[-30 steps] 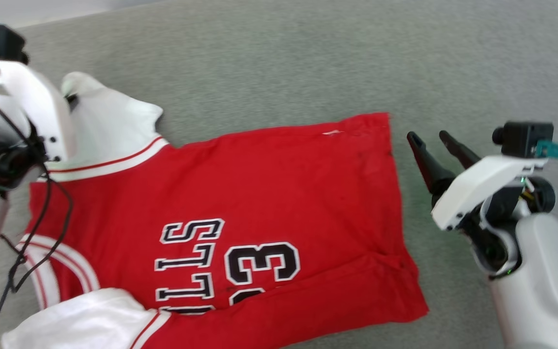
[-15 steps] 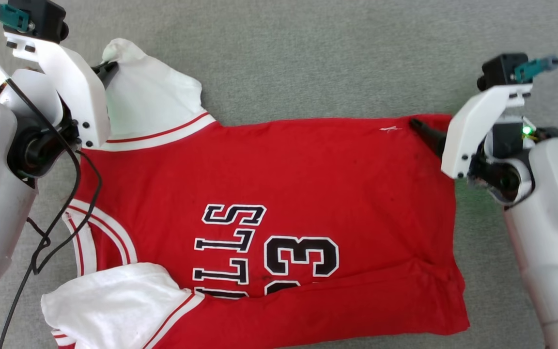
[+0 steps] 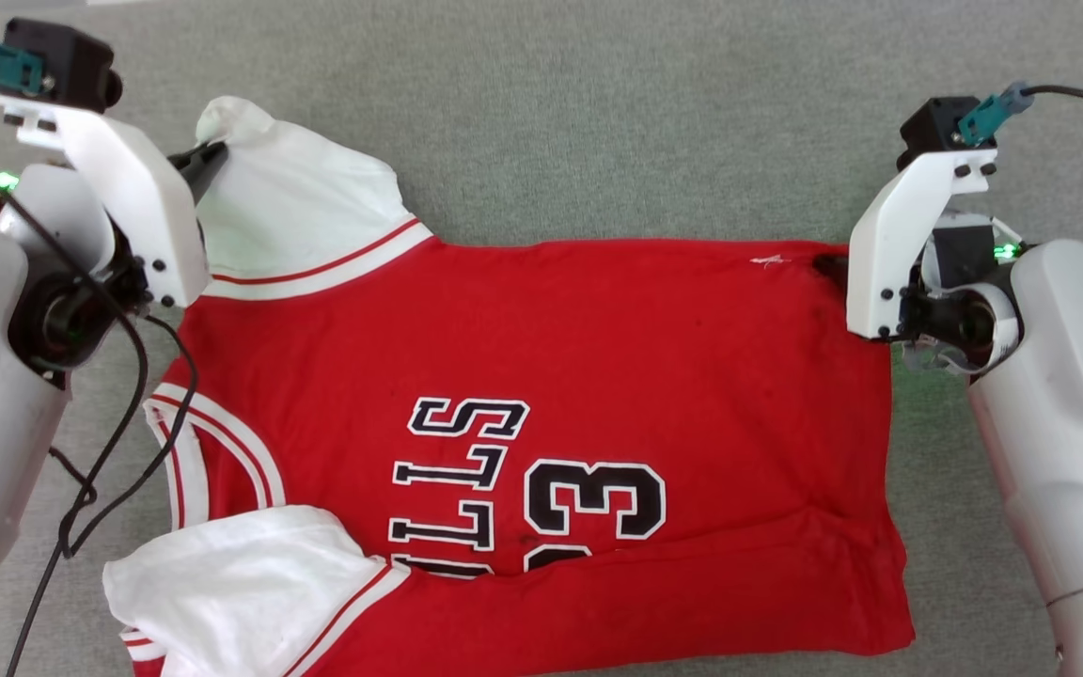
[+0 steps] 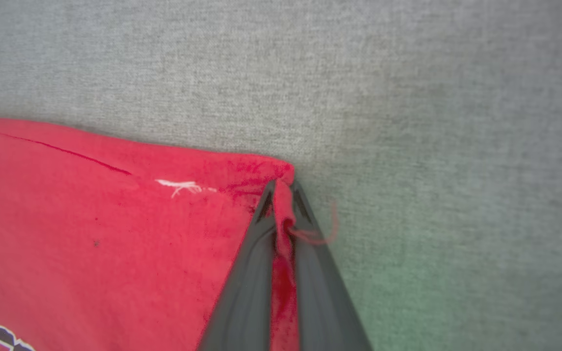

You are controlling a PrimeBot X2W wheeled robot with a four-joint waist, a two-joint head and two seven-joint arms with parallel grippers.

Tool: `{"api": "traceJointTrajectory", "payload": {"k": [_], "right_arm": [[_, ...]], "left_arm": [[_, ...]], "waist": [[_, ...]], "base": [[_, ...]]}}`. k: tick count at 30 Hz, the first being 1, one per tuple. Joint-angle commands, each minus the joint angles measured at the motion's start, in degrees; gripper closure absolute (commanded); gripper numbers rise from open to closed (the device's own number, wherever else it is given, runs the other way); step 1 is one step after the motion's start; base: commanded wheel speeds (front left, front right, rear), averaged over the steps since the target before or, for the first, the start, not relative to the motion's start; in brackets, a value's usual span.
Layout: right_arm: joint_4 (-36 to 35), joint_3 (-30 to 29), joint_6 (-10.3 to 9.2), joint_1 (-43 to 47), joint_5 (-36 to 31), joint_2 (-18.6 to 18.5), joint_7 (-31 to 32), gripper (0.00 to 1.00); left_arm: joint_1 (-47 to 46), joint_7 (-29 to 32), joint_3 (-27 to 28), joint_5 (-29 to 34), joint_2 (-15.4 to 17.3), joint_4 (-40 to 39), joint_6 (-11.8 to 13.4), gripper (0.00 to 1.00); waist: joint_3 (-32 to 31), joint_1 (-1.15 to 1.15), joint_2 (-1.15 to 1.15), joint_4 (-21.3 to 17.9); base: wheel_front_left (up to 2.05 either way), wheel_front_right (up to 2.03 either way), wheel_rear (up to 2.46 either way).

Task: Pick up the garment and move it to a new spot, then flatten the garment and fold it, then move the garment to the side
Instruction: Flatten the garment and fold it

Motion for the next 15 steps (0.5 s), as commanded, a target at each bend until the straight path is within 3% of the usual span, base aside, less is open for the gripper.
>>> {"api": "traceJointTrajectory", "payload": {"k": [1, 8, 15], "right_arm": [[0.9, 0.8, 0.01, 2.7, 0.3, 0.3, 0.3, 1.00], [-5.7, -0.1, 0.01, 4.8, 2.5, -1.7, -5.4, 1.00], [-12.5, -1.5, 0.01, 15.4, 5.1, -3.4, -7.7, 1.00]], "left_arm": [[1.3, -0.8, 0.7, -0.6, 0.5, -0.1, 0.1, 1.00], [7.5, -4.4, 2.5, -2.7, 1.6, -2.8, 1.2, 1.00], [20.3, -10.4, 5.7, -5.8, 3.2, -9.1, 5.2, 1.00]], "waist": [[-1.3, 0.00, 0.00, 0.0], [-6.2, 0.00, 0.00, 0.7], [-11.2, 0.00, 0.00, 1.5]], "base": [[0.00, 0.00, 0.00], [0.00, 0.00, 0.00], [0.00, 0.00, 0.00]]}}
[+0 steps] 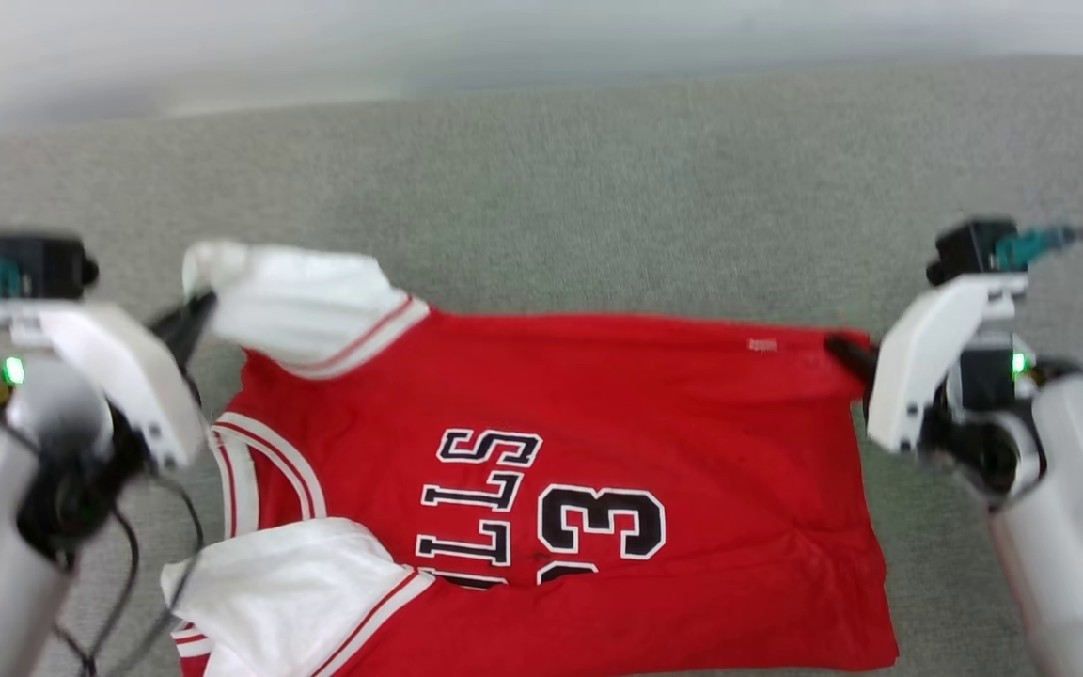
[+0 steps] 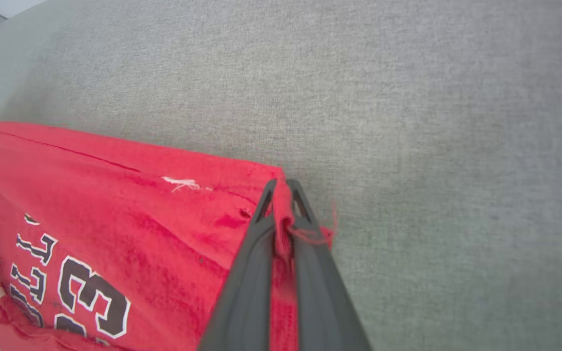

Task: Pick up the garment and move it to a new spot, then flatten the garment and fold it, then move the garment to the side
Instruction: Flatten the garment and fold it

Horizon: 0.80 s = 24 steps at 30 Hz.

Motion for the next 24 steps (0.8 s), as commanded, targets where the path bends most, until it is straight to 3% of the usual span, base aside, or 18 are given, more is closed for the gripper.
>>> {"api": "traceJointTrajectory", "payload": {"k": [1, 6, 13, 20, 21, 22, 23, 24], "right_arm": [[-1.8, -0.6, 0.00, 3.6, 0.8, -0.4, -0.7, 1.00], [-6.2, -3.1, 0.00, 12.8, 2.3, -0.5, -1.6, 1.00], [-12.4, -6.9, -0.01, 24.4, 1.7, 0.3, -1.8, 1.00], [-17.9, -10.8, 0.00, 32.5, 0.4, 2.0, 0.6, 0.99], [-18.5, -11.0, -0.01, 33.6, 0.2, 2.5, 1.0, 0.76], [-19.1, -11.2, 0.00, 34.6, 0.1, 3.2, 1.3, 0.01], [-19.7, -11.3, -0.01, 35.4, -0.1, 3.6, 1.4, 0.00], [-20.1, -11.5, 0.00, 36.2, -0.2, 4.0, 1.4, 0.00]], "left_arm": [[4.3, -1.4, 0.7, -0.7, 0.5, -1.8, 1.3, 1.00], [15.0, -5.3, 2.1, -2.6, 0.6, -7.3, 4.9, 1.00], [29.3, -9.9, 2.8, -5.9, -1.8, -11.3, 8.7, 1.00], [33.5, -9.7, -0.2, -5.8, -3.8, -10.0, 8.5, 1.00], [33.6, -9.8, -0.4, -6.2, -4.4, -9.7, 8.4, 1.00], [33.8, -9.8, -0.6, -6.5, -4.9, -9.2, 8.1, 1.00], [33.9, -9.9, -0.8, -6.6, -5.3, -8.8, 7.9, 0.85], [33.9, -10.1, -0.9, -6.7, -5.6, -8.5, 7.8, 0.51]], "waist": [[-2.2, 0.00, 0.00, 0.7], [-4.3, 0.00, 0.00, 1.8], [-6.3, 0.00, 0.00, 3.2], [-7.4, 0.00, 0.00, 4.2], [-7.5, 0.00, 0.00, 4.1], [-7.5, 0.00, 0.00, 4.1], [-7.6, 0.00, 0.00, 4.0], [-7.6, 0.00, 0.00, 4.0]], "base": [[0.00, 0.00, 0.00], [0.00, 0.00, 0.00], [0.00, 0.00, 0.00], [0.00, 0.00, 0.00], [0.00, 0.00, 0.00], [0.00, 0.00, 0.00], [0.00, 0.00, 0.00], [0.00, 0.00, 0.00]]}}
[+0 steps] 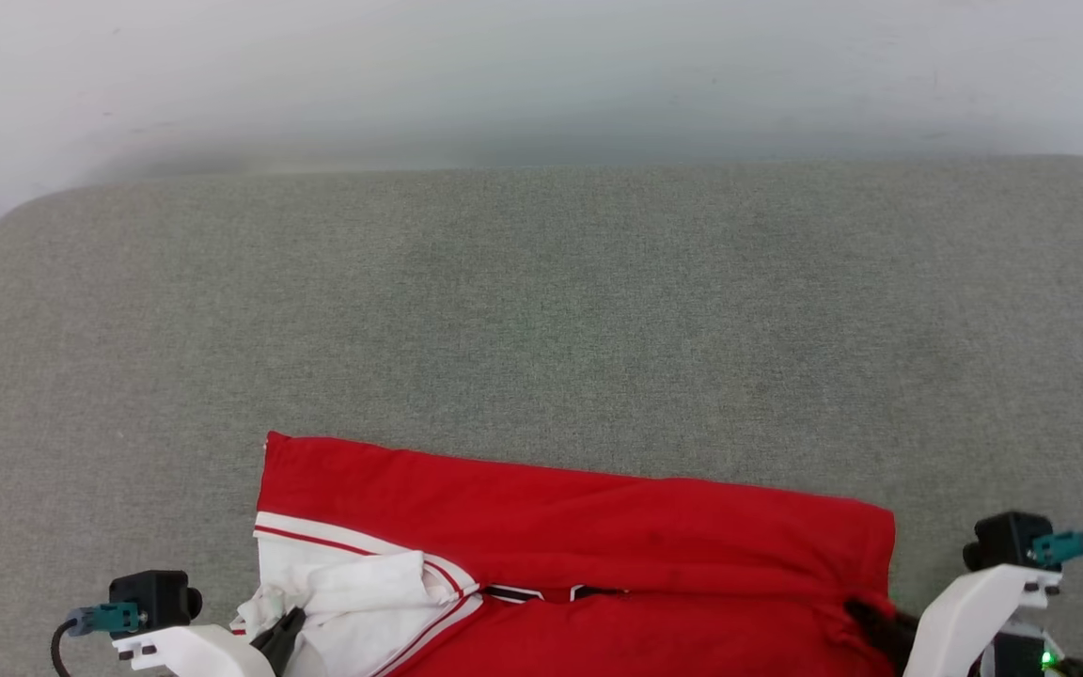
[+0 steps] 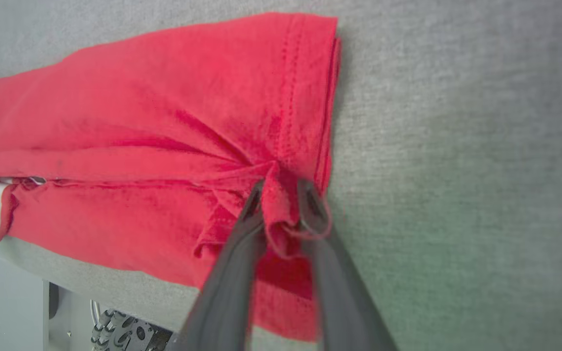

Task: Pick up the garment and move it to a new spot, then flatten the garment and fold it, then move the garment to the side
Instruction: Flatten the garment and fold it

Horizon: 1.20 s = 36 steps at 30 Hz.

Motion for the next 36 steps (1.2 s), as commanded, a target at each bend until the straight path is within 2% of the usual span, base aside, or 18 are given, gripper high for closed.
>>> {"api": "traceJointTrajectory", "payload": {"k": [1, 2, 8, 13, 19, 25, 28, 36], "right_arm": [[-0.9, -0.2, -0.02, 2.1, -0.6, 0.9, 0.2, 0.00], [-1.3, -0.4, -0.03, 2.7, -0.9, 1.3, -0.5, 0.00], [-5.3, -0.9, -0.02, 4.2, -2.4, 2.7, -5.5, 0.00], [-9.2, -1.8, -0.02, 3.8, -3.6, 2.5, -7.7, 0.00], [-11.0, -4.2, -0.02, 2.5, -4.9, 0.6, -4.1, 0.00], [-11.5, -6.4, -0.02, 2.0, -7.0, -1.4, 3.4, 0.00], [-11.5, -6.8, -0.02, 1.6, -7.5, -1.2, 6.4, 0.00], [-9.2, -7.1, -0.02, 1.3, -8.0, 1.3, 9.8, 0.00]], "left_arm": [[0.5, -0.7, -0.1, 0.1, -0.5, 0.6, -0.3, 0.06], [0.4, -1.5, 0.0, 0.5, -0.8, 0.8, -0.4, 0.00], [-0.4, -7.7, 1.0, 3.9, -0.9, -0.3, 0.5, 0.00], [-2.0, -15.5, 3.2, 7.9, -1.2, -4.2, 1.6, 0.00], [-3.2, -19.9, 5.2, 13.4, -1.8, -9.7, 3.7, 0.00], [-3.2, -20.8, 6.9, 22.1, -2.8, -14.4, 7.1, 0.00], [-3.4, -20.9, 6.9, 26.0, -3.0, -16.1, 8.1, 0.00], [-4.3, -21.0, 7.1, 29.8, -4.9, -17.9, 7.5, 0.00]], "waist": [[0.0, 0.01, 0.00, 0.0], [0.0, 0.01, 0.00, 0.0], [-0.5, 0.01, 0.00, -0.4], [-1.2, 0.01, 0.00, -0.5], [-2.3, 0.01, 0.00, -0.3], [-2.3, 0.01, 0.00, 1.0], [-1.4, 0.01, 0.00, 1.9], [1.8, 0.01, 0.00, 3.7]], "base": [[0.00, 0.00, 0.00], [0.00, 0.00, 0.00], [0.00, 0.00, 0.00], [0.00, 0.00, 0.00], [0.00, 0.00, 0.00], [0.00, 0.00, 0.00], [0.00, 0.00, 0.00], [0.00, 0.00, 0.00]]}}
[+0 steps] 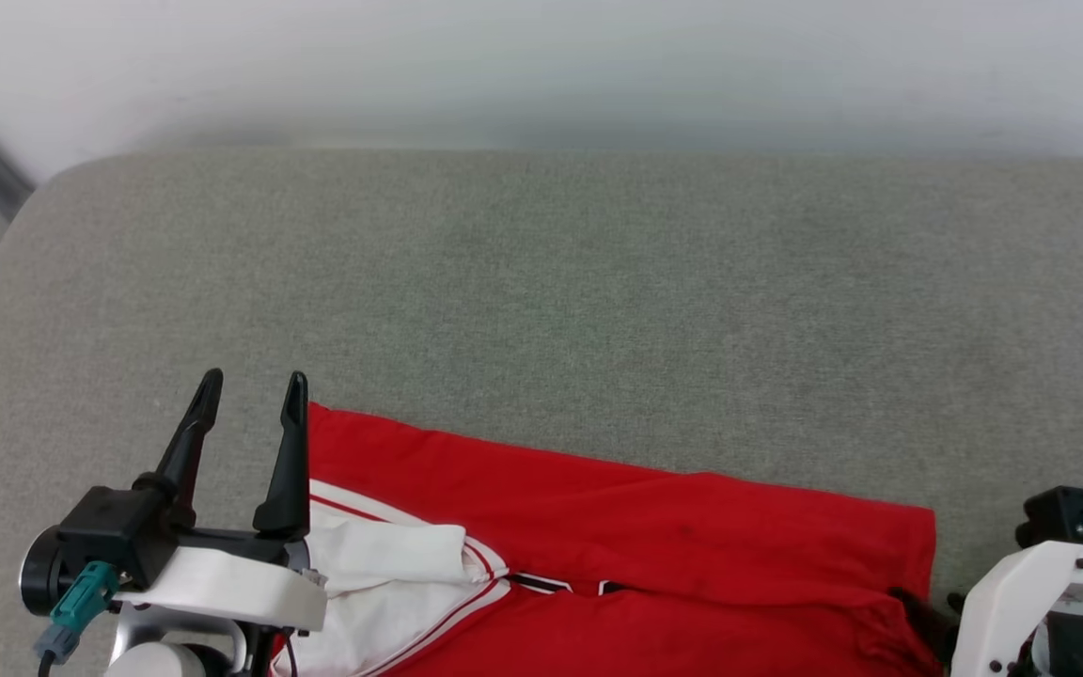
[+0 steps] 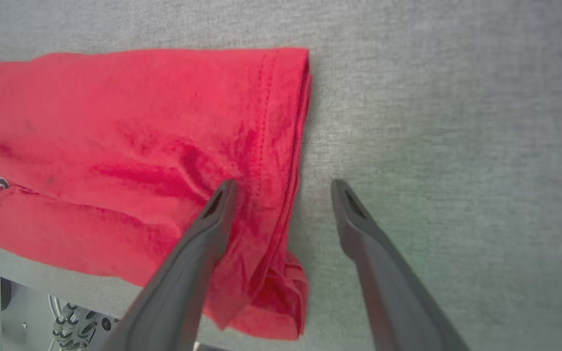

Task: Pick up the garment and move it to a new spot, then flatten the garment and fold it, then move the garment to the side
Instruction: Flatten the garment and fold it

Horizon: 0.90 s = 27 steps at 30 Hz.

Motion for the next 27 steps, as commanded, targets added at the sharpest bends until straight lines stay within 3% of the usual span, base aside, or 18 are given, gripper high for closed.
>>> {"api": "traceJointTrajectory", "payload": {"k": [1, 9, 10, 12, 19, 27], "right_arm": [[0.3, -0.1, -0.02, -0.3, 0.2, 0.2, 0.2, 0.00], [6.4, 1.7, -0.02, 1.2, 1.5, 2.6, 5.3, 0.00], [6.6, 1.8, -0.02, 1.2, 1.6, 2.7, 5.5, 0.50], [6.8, 1.8, -0.02, 0.7, 1.9, 2.8, 5.8, 1.00], [4.1, 1.9, -0.02, -2.6, 2.4, 0.7, 4.0, 1.00], [1.8, 0.2, -0.02, -3.9, 2.7, -2.2, 3.8, 1.00]], "left_arm": [[-0.5, -0.4, 0.2, 0.4, -0.2, 0.0, -0.1, 0.00], [-0.9, -0.3, 2.1, 1.4, -1.8, 1.0, -2.5, 0.00], [-0.8, -0.3, 2.2, 1.7, -1.8, 1.3, -2.9, 0.00], [-0.5, -0.3, 2.5, 2.2, -1.7, 1.7, -3.3, 0.00], [0.7, -0.3, 2.3, 3.3, -1.2, 3.5, -3.8, 0.00], [2.5, 0.4, 2.6, 3.0, -0.6, 4.0, -2.6, 0.00]], "waist": [[0.8, 0.00, 0.00, 0.6], [2.5, 0.00, 0.00, 0.8], [2.5, 0.00, 0.00, 0.8], [2.2, 0.00, 0.00, 0.6], [0.0, 0.00, 0.00, -0.3], [-3.0, 0.00, 0.00, -2.0]], "base": [[0.00, 0.00, 0.00], [0.00, 0.00, 0.00], [0.00, 0.00, 0.00], [0.00, 0.00, 0.00], [0.00, 0.00, 0.00], [0.00, 0.00, 0.00]]}}
